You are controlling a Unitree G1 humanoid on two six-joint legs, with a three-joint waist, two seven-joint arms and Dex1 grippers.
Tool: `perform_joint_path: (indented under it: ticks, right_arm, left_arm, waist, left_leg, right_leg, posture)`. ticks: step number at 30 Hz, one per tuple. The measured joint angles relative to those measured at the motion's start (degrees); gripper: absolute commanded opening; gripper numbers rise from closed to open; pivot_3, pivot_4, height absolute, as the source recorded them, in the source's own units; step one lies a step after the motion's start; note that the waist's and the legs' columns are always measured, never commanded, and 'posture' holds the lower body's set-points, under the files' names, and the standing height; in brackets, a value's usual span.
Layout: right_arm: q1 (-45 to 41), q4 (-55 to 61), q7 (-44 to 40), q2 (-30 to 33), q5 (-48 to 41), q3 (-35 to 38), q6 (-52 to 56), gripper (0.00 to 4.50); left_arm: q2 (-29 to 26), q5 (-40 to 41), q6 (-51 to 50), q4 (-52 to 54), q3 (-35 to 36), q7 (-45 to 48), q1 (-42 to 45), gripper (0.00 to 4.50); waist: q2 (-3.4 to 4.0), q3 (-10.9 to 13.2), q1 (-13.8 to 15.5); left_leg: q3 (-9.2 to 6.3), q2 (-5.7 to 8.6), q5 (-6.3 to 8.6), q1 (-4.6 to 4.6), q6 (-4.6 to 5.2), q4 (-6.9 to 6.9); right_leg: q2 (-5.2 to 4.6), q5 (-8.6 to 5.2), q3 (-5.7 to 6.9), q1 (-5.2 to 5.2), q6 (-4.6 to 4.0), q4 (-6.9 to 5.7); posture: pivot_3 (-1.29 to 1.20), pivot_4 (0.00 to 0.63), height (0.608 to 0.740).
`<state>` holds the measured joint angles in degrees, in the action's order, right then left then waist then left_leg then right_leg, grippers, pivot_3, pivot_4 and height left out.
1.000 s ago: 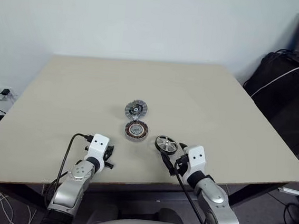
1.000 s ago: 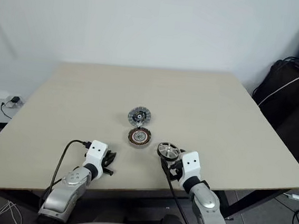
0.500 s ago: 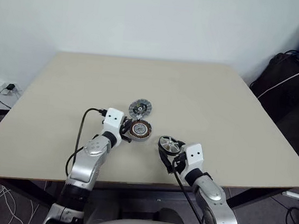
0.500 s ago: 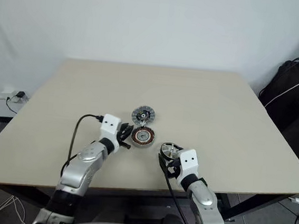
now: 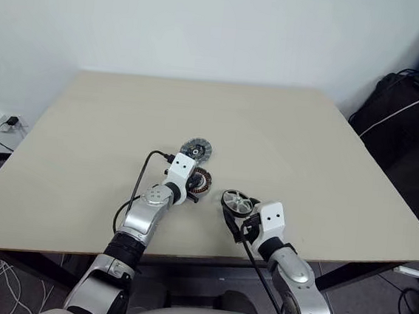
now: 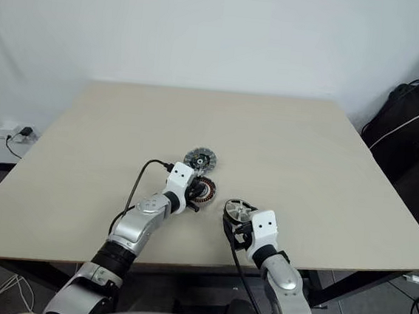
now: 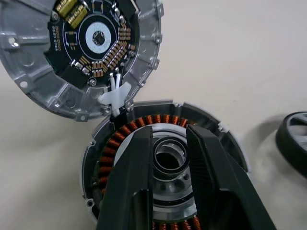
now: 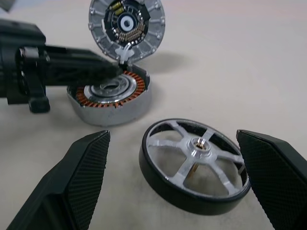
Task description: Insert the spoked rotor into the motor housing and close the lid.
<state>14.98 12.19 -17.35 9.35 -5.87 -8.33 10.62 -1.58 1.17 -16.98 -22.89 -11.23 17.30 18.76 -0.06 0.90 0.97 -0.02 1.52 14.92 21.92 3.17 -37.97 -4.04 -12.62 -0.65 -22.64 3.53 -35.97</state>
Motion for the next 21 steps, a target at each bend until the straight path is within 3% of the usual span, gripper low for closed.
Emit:
perform_joint_path:
  ticks: [3, 9, 13, 16, 18, 21]
  right_arm:
    - [0.0, 0.5, 0.2, -0.1, 0.0, -0.1, 0.3, 4.50]
    - [0.1, 2.0, 0.7, -0.3, 0.0, -0.2, 1.4, 4.50]
    - [0.1, 2.1, 0.7, -0.2, 0.0, -0.2, 2.1, 4.50]
    - [0.1, 2.1, 0.2, 0.0, -0.2, 0.0, 2.4, 4.32]
    - [-0.2, 2.1, -0.2, 0.0, -0.5, 0.1, 2.5, 3.90]
    - [-1.1, 2.0, -1.0, 0.0, -1.4, 0.1, 3.0, 2.89]
  left_arm:
    - [0.0, -0.5, 0.1, -2.1, -0.1, -0.4, 0.4, 0.67]
    - [0.6, -1.0, 1.1, -3.1, 0.1, -1.0, 0.6, 2.59]
    - [0.8, -0.6, 2.4, -0.5, 0.6, -0.9, -0.7, 2.59]
    - [1.1, 0.3, 2.9, 6.8, 0.6, -0.4, -3.8, 1.60]
    - [1.1, 1.0, 2.6, 12.1, 0.5, 0.2, -5.9, 0.95]
    - [0.3, 1.7, 2.1, 20.1, 0.3, 0.4, -10.5, 0.00]
  waist:
    - [0.00, 0.0, 0.0]
    - [-0.01, 0.0, 0.1]
    - [-0.01, 0.0, 0.1]
    - [-0.01, 0.0, 0.1]
    - [0.00, 0.0, 0.1]
    - [0.05, 0.0, -0.2]
  left_leg:
    - [0.00, 0.00, 0.00, 0.00, 0.00, 0.00]
    - [-0.01, 0.00, 0.09, 0.01, -0.14, 0.00]
    - [-0.01, 0.00, 0.09, 0.08, -0.14, 0.01]
    - [-0.01, 0.01, 0.10, 0.17, -0.13, 0.01]
    - [-0.01, 0.01, 0.10, 0.19, -0.14, 0.02]
    - [-0.01, -0.02, 0.16, 0.18, -0.24, 0.02]
  right_leg:
    - [-0.02, 0.00, 0.00, 0.00, 0.00, 0.00]
    - [-0.28, 0.01, 0.01, -0.01, 0.01, 0.00]
    - [-0.29, 0.06, 0.01, -0.08, -0.06, 0.00]
    - [-0.34, 0.18, 0.00, -0.15, -0.27, 0.02]
    - [-0.35, 0.18, -0.01, -0.17, -0.28, 0.03]
    - [-0.34, 0.18, -0.02, -0.17, -0.28, 0.03]
  posture:
    - [0.00, 0.000, 0.740]
    - [0.00, 0.000, 0.740]
    - [0.00, 0.000, 0.740]
    - [0.00, 0.000, 0.740]
    - [0.00, 0.000, 0.740]
    - [0.00, 0.000, 0.740]
